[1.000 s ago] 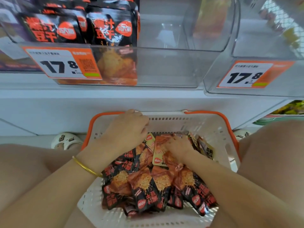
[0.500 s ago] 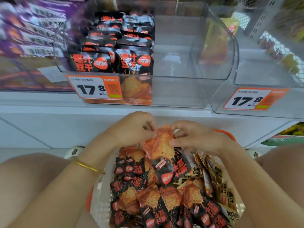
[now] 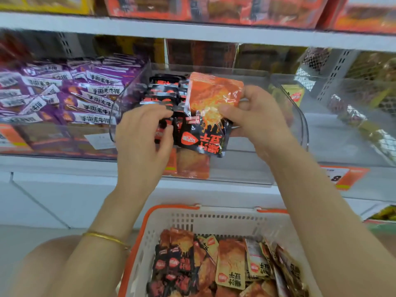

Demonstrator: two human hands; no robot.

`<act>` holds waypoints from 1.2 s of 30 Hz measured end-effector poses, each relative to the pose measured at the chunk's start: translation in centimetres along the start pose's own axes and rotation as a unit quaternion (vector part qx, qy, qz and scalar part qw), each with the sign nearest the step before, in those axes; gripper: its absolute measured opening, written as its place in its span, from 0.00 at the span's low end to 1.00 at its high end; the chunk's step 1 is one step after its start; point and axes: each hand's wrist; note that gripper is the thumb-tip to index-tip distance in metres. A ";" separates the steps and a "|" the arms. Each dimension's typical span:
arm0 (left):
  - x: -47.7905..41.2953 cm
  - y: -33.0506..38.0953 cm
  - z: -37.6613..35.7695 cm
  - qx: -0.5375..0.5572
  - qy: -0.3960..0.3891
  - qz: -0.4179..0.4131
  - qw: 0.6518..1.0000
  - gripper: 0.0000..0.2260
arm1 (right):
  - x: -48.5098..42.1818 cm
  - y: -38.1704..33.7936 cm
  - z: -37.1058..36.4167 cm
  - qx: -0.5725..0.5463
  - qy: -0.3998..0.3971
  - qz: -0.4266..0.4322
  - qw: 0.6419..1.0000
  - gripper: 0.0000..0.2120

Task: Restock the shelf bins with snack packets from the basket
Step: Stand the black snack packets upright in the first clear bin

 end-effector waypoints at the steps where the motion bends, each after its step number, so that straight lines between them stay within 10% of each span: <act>1: 0.1 -0.2 -0.2 -0.006 -0.009 0.002 1.000 0.11 | -0.4 0.0 -0.2 0.002 0.014 0.010 1.000 0.08; 8: -0.1 1.3 0.0 -0.035 -0.023 0.077 0.996 0.18 | -0.9 1.2 -1.1 -0.125 0.007 -0.024 0.992 0.14; 12: -1.1 1.8 0.3 0.160 -0.031 0.146 0.976 0.22 | -0.2 2.3 -1.6 -0.184 -0.018 -0.080 0.979 0.12; 17: -3.1 2.2 1.7 0.278 -0.035 0.128 0.951 0.24 | -0.9 1.5 -0.2 0.214 0.097 0.177 0.956 0.28; 24: -5.9 3.3 1.1 0.205 -0.043 0.021 0.978 0.19 | -1.4 0.3 -1.1 0.274 0.057 0.199 0.939 0.04; 36: -4.4 0.2 -1.7 -0.095 -0.182 -0.076 0.976 0.10 | -2.1 3.1 -1.9 0.414 -0.038 -0.027 0.909 0.14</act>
Point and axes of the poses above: each hand's wrist, its own x-axis away from the middle knuckle, its own z-axis out of the back of the hand, y = z × x, and after that the axes turned 3 degrees about -y, right-handed
